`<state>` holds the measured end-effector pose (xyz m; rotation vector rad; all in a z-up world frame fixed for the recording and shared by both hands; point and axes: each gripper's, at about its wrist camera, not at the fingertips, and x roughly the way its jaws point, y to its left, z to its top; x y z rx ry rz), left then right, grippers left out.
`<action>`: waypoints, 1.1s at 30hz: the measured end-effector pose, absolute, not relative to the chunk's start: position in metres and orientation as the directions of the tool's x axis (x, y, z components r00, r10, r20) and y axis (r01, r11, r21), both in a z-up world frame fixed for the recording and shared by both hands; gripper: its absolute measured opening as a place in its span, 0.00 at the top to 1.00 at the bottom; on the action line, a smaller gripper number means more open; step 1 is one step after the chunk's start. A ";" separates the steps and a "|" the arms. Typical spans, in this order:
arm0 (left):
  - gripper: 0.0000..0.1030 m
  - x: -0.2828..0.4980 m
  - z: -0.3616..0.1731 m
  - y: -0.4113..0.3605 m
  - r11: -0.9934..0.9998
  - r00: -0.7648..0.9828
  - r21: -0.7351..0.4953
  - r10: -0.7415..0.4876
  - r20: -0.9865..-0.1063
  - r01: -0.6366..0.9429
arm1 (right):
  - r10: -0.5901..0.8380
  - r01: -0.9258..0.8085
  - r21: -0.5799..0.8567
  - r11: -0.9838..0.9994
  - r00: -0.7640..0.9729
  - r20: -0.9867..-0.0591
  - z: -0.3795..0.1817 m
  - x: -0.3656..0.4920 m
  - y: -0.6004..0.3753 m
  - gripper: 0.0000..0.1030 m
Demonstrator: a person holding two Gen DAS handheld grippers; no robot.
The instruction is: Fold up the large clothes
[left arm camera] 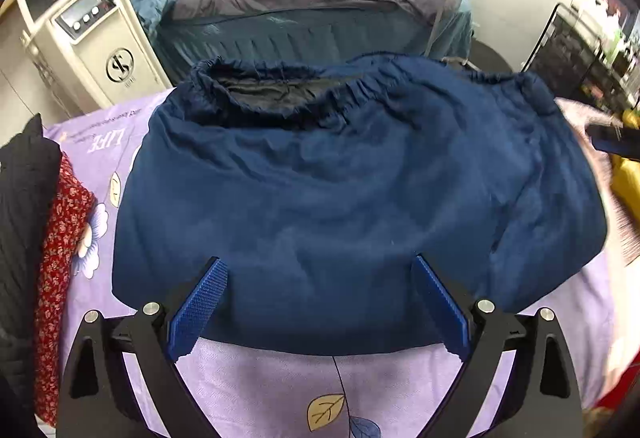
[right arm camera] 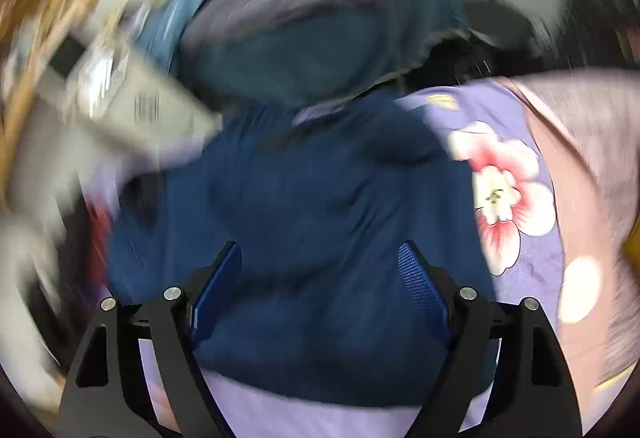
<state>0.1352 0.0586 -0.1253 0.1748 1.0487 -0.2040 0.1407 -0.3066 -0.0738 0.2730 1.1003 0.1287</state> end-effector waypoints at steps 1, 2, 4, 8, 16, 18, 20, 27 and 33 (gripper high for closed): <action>0.11 0.137 -0.132 0.057 0.968 0.475 0.064 -0.061 -0.878 0.242 | 0.225 -0.016 0.243 0.970 0.440 -0.869 -0.078 0.133 -0.289 0.22; 0.11 0.139 -0.136 0.057 0.970 0.466 0.071 -0.047 -0.884 0.233 | 0.220 -0.062 0.214 0.975 0.427 -0.877 -0.085 0.125 -0.271 0.22; 0.10 0.153 -0.139 0.063 0.979 0.461 0.051 -0.047 -0.886 0.199 | 0.209 -0.117 0.177 0.977 0.387 -0.898 -0.105 0.116 -0.243 0.22; 0.08 0.192 -0.138 0.059 0.978 0.468 0.081 -0.019 -0.883 0.192 | 0.226 -0.099 0.204 0.974 0.358 -0.906 -0.128 0.121 -0.229 0.22; 0.07 0.314 -0.167 0.046 0.966 0.398 0.156 0.063 -0.915 0.206 | 0.166 0.049 0.190 0.981 0.312 -0.936 -0.151 0.176 -0.258 0.22; 0.05 0.340 -0.173 0.042 0.965 0.365 0.145 0.056 -0.929 0.219 | 0.155 0.055 0.181 0.982 0.308 -0.939 -0.153 0.189 -0.263 0.22; 0.05 0.364 -0.177 0.041 0.969 0.334 0.124 0.047 -0.941 0.213 | 0.141 0.066 0.169 0.983 0.307 -0.941 -0.157 0.198 -0.270 0.22; 0.06 0.426 -0.176 0.090 0.971 0.237 -0.200 -0.165 -0.957 -0.132 | 0.213 0.250 0.288 0.924 0.288 -0.934 -0.175 0.215 -0.316 0.22; 0.09 0.413 -0.127 0.105 0.980 0.373 -0.196 -0.172 -0.912 -0.028 | 0.169 0.231 0.233 0.945 0.266 -0.949 -0.180 0.224 -0.309 0.17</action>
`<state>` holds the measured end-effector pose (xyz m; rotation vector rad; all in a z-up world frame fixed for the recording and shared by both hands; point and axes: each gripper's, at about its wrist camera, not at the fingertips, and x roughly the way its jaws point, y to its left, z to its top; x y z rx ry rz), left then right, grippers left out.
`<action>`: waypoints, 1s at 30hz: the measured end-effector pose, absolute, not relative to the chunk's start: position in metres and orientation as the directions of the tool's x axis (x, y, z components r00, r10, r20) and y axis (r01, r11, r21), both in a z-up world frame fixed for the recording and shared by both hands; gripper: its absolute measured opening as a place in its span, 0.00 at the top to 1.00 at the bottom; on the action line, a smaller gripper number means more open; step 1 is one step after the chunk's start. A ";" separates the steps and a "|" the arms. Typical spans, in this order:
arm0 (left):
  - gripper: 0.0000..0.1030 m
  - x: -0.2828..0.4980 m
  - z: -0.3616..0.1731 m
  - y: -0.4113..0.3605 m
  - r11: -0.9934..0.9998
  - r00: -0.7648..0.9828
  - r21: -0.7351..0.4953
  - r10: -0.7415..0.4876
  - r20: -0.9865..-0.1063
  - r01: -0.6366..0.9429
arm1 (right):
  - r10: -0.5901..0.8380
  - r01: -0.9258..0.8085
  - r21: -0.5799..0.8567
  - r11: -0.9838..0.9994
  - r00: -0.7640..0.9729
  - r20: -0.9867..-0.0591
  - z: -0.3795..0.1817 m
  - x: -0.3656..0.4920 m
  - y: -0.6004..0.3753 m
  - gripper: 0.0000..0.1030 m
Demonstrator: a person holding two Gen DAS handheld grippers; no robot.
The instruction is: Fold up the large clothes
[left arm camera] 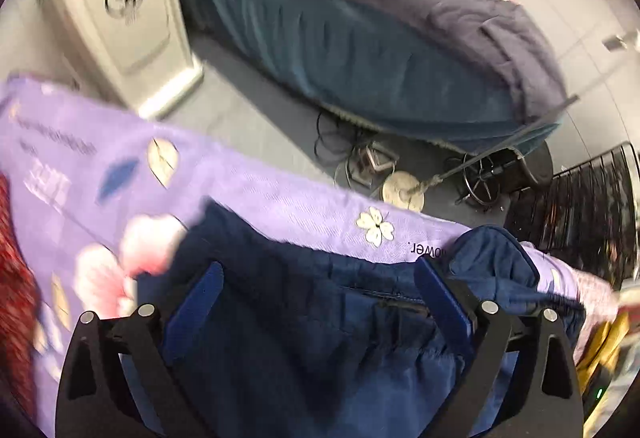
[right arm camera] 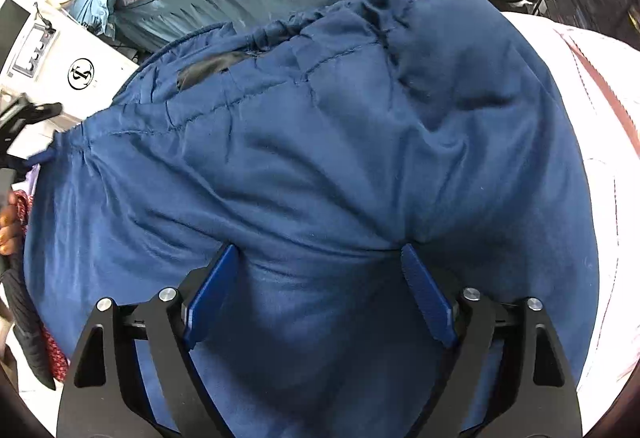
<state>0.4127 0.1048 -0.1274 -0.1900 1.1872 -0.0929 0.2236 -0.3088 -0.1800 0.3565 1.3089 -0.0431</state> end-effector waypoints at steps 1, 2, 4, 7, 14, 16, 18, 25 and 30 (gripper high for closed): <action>0.09 0.409 -0.118 0.110 0.984 0.405 -0.178 -0.153 -0.902 -0.026 | 0.167 0.230 0.231 0.945 0.266 -0.949 -0.181 0.224 -0.308 0.15; 0.08 0.405 -0.108 0.116 0.983 0.431 -0.181 -0.150 -0.890 -0.032 | 0.170 0.230 0.233 0.945 0.266 -0.949 -0.181 0.225 -0.307 0.14; 0.09 0.402 -0.089 0.144 0.969 0.460 -0.235 -0.173 -0.871 -0.080 | 0.170 0.229 0.233 0.945 0.265 -0.949 -0.182 0.229 -0.303 0.12; 0.09 0.383 -0.071 0.157 0.983 0.491 -0.171 -0.117 -0.863 -0.066 | 0.161 0.225 0.222 0.949 0.262 -0.952 -0.176 0.227 -0.302 0.12; 0.06 0.279 -0.090 0.112 0.988 0.448 -0.056 -0.115 -0.887 0.143 | 0.065 0.208 0.129 0.970 0.288 -0.956 -0.142 0.212 -0.287 0.12; 0.06 0.255 -0.104 0.102 0.985 0.425 -0.045 -0.114 -0.898 0.168 | 0.037 0.201 0.098 0.975 0.284 -0.958 -0.135 0.200 -0.286 0.12; 0.06 0.236 -0.122 0.089 0.981 0.386 -0.025 -0.099 -0.917 0.192 | 0.024 0.191 0.081 0.978 0.281 -0.959 -0.130 0.190 -0.283 0.12; 0.05 0.239 -0.169 0.067 0.975 0.320 0.106 0.039 -0.947 0.197 | -0.019 0.174 0.018 0.985 0.204 -0.979 -0.150 0.170 -0.277 0.12; 0.04 0.267 -0.186 0.067 0.984 0.246 0.085 0.044 -0.968 0.157 | -0.023 0.167 0.013 0.986 0.207 -0.978 -0.166 0.168 -0.279 0.10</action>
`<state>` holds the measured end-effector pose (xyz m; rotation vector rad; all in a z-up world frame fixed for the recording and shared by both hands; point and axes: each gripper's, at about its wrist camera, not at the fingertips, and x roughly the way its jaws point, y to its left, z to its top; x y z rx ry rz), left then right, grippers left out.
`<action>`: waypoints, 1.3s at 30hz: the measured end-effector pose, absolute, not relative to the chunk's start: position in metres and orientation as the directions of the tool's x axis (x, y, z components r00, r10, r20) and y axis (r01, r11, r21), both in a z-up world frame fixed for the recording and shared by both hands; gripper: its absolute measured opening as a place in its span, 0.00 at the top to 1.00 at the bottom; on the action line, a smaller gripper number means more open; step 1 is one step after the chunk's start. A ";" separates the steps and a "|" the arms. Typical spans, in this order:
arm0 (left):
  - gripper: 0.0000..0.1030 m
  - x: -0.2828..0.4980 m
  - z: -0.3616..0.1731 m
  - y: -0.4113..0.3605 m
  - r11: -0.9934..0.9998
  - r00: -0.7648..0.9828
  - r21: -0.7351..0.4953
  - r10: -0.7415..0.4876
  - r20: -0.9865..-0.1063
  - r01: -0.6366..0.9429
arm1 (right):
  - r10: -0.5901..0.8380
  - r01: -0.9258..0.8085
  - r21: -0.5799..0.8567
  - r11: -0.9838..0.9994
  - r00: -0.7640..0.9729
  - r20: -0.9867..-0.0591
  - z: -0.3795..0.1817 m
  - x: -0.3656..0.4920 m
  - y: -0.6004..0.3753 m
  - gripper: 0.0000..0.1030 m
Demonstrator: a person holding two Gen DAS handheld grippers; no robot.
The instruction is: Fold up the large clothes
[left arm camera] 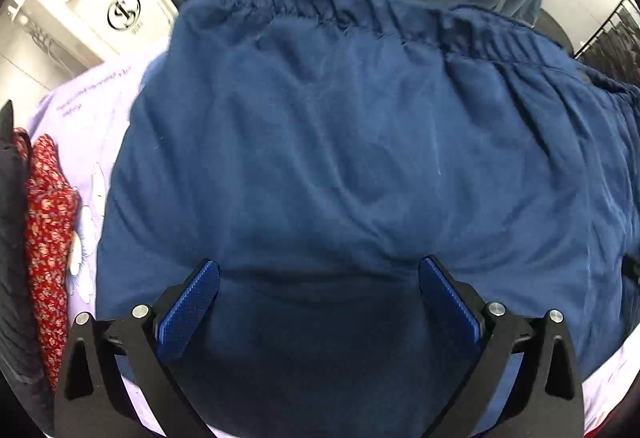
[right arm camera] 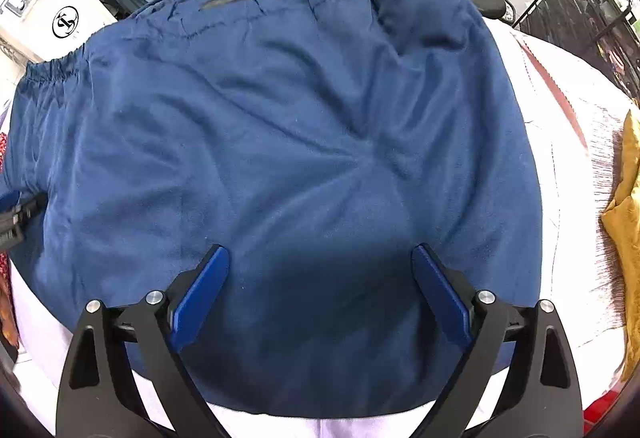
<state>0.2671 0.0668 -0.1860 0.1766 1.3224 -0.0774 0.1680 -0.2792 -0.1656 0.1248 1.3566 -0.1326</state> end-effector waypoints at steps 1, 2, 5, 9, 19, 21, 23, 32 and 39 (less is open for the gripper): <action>0.04 0.270 -0.189 0.065 0.982 0.238 0.093 0.052 -0.970 0.163 | -0.024 0.167 0.012 0.986 0.208 -0.978 -0.167 0.168 -0.280 0.09; 0.04 0.271 -0.190 0.064 0.980 0.238 0.101 0.058 -0.969 0.171 | -0.025 0.166 0.010 0.986 0.210 -0.977 -0.167 0.169 -0.280 0.09; 0.04 0.271 -0.191 0.059 0.972 0.255 0.121 0.067 -0.965 0.201 | -0.025 0.157 0.009 0.988 0.214 -0.977 -0.168 0.167 -0.281 0.09; 0.05 0.266 -0.182 0.066 0.978 0.261 0.073 0.020 -0.965 0.197 | 0.015 0.141 0.051 0.989 0.249 -0.969 -0.160 0.158 -0.284 0.09; 0.06 0.203 -0.145 0.132 0.985 0.355 -0.038 -0.097 -0.930 0.170 | 0.153 0.265 0.273 0.925 0.397 -0.905 -0.135 0.104 -0.401 0.09; 0.06 0.199 -0.147 0.139 0.987 0.339 -0.011 -0.066 -0.938 0.159 | 0.277 0.324 0.423 0.846 0.412 -0.868 -0.149 0.098 -0.435 0.09; 0.06 0.201 -0.150 0.147 0.989 0.324 -0.025 -0.072 -0.943 0.148 | 0.400 0.336 0.566 0.753 0.449 -0.799 -0.164 0.095 -0.459 0.08; 0.06 0.219 -0.143 0.160 0.994 0.267 -0.050 -0.075 -0.961 0.102 | 0.605 0.276 0.702 0.656 0.363 -0.708 -0.226 0.127 -0.464 0.09; 0.06 0.217 -0.124 0.172 0.990 0.284 -0.094 -0.122 -0.951 0.109 | 0.687 0.199 0.777 0.597 0.373 -0.623 -0.229 0.149 -0.431 0.09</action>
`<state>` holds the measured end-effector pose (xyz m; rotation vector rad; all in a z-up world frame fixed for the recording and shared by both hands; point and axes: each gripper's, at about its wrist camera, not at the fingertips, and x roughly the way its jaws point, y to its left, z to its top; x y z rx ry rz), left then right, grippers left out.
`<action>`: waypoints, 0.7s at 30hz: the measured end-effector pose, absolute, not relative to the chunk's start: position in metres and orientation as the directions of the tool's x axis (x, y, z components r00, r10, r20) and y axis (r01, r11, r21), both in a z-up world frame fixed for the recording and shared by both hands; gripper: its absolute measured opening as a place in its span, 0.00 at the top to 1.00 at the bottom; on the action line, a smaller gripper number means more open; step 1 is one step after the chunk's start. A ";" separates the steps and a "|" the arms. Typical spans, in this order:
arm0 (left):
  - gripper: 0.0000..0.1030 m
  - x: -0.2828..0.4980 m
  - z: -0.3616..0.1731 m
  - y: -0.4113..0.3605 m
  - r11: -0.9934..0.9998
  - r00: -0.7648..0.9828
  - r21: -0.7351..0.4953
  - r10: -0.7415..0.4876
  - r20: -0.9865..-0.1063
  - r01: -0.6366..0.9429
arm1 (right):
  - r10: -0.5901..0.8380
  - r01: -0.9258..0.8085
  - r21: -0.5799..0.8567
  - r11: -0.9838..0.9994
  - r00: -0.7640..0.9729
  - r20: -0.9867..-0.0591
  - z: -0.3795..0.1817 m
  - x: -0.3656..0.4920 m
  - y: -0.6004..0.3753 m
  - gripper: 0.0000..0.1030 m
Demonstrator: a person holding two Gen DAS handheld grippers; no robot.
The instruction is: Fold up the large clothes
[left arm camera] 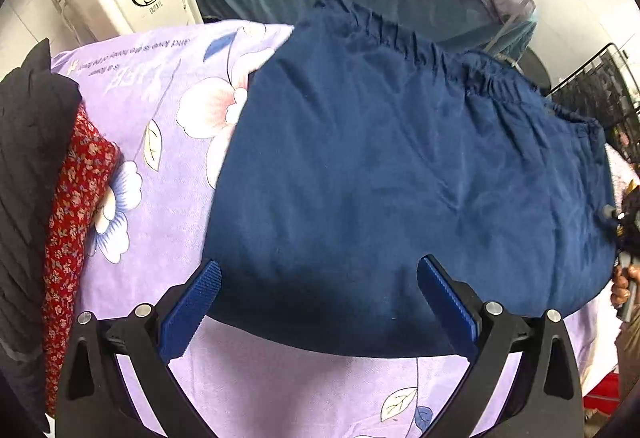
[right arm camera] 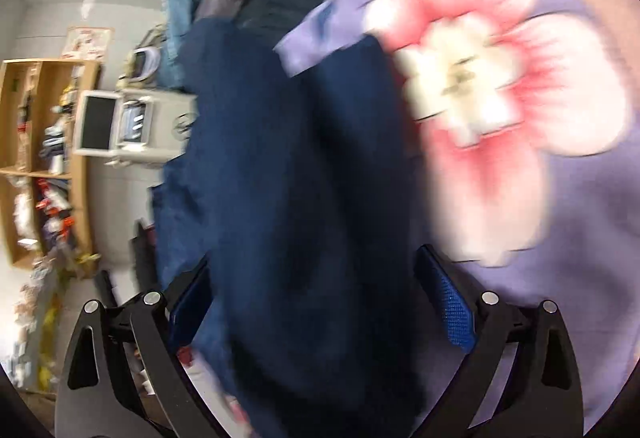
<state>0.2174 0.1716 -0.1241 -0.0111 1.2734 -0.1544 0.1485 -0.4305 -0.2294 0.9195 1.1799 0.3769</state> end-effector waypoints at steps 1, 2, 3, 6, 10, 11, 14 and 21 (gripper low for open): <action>0.06 0.219 -0.119 0.177 0.988 0.293 -0.112 -0.137 -0.946 0.103 | 0.650 0.188 0.732 0.655 0.353 -0.672 -0.227 0.153 -0.422 0.09; 0.06 0.221 -0.116 0.182 0.987 0.298 -0.128 -0.152 -0.942 0.098 | 0.625 0.176 0.696 0.696 0.328 -0.709 -0.227 0.154 -0.417 0.09; 0.06 0.226 -0.112 0.188 0.985 0.306 -0.146 -0.166 -0.938 0.088 | 0.608 0.165 0.673 0.721 0.315 -0.728 -0.227 0.156 -0.413 0.09; 0.06 0.241 -0.105 0.206 0.981 0.323 -0.180 -0.192 -0.927 0.067 | 0.547 0.179 0.611 0.771 0.303 -0.780 -0.223 0.155 -0.404 0.18; 0.06 0.263 -0.110 0.224 0.957 0.288 -0.276 -0.289 -0.913 0.083 | 0.497 0.198 0.556 0.807 0.282 -0.821 -0.221 0.152 -0.394 0.21; 0.06 0.270 -0.114 0.226 0.954 0.271 -0.288 -0.301 -0.914 0.088 | 0.486 0.207 0.546 0.812 0.279 -0.828 -0.220 0.153 -0.388 0.21; 0.06 0.286 -0.137 0.224 0.940 0.195 -0.318 -0.337 -0.921 0.120 | 0.461 0.239 0.522 0.819 0.266 -0.846 -0.219 0.159 -0.384 0.21; 0.05 0.310 -0.209 0.207 0.945 0.079 -0.300 -0.311 -0.947 0.129 | 0.434 0.288 0.490 0.823 0.238 -0.869 -0.218 0.168 -0.373 0.21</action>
